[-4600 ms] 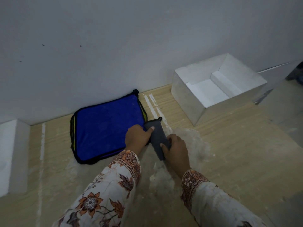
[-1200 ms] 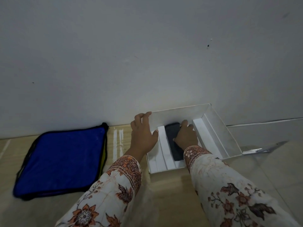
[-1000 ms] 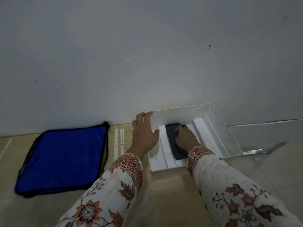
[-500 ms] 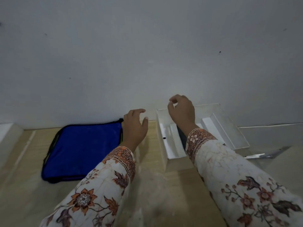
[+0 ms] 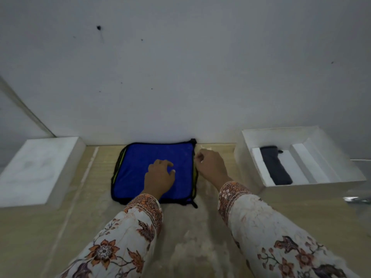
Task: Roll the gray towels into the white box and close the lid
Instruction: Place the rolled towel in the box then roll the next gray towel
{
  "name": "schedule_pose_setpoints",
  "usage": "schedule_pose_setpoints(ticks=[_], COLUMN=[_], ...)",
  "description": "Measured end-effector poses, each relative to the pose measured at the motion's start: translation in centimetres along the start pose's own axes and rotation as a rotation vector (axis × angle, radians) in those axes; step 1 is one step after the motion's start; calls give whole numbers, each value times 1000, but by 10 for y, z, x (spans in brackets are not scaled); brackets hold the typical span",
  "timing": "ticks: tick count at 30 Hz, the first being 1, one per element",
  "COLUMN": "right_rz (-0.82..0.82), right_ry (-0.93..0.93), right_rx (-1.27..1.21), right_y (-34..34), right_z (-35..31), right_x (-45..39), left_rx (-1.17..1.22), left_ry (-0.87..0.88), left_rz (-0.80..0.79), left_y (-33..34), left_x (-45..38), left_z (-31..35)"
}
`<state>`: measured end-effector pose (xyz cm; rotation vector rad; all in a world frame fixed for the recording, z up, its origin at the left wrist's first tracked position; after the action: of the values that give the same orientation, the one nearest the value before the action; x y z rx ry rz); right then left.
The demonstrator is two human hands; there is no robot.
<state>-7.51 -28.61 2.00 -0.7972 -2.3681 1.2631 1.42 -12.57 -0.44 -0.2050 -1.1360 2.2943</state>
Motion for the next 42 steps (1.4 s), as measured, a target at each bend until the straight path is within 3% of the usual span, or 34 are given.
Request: schedule_pose_setpoints(ticks=[4,9,16,21,25,28,31,34,42], right_rz=[-127,-174,-72,39,38,-42,-92,-102,-22], right_ry=[123,295,406,361,382,384,378,342,132], right_rx=[2,64,108,122,-276,-599,-837,-863,-640], right_y=[49,84,88,76,75,77,73,64,59], right_z=[6,10,5,-11,-18,-32,-47,-56,-62], right_x=[19,37,38,34,28,21,13,7,4], left_rx=[-68,-182,-269,-340,-253,-9,213,330,482], left_ry=[12,98,194,172,240,365,385,299,335], left_rz=[-93,-303,-371,-412,-250,-187,-101,52,115], left_y=[0,11,15,17,13,10,0,-21,-67], left_x=[6,12,10,5,6,7,5,-5,-11], left_z=[-36,-64,-75,-72,-61,-42,-24,-21,-14])
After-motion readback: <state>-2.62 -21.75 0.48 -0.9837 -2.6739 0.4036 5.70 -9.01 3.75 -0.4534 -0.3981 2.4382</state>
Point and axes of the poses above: each hand's wrist, its own x-axis away from the middle knuckle, its own y-axis out of the palm, z = x × y, the point moved 6 cm from there along -x, towards the middle knuckle, and after that the axes turned 9 degrees about x, right-handed, at the moved point
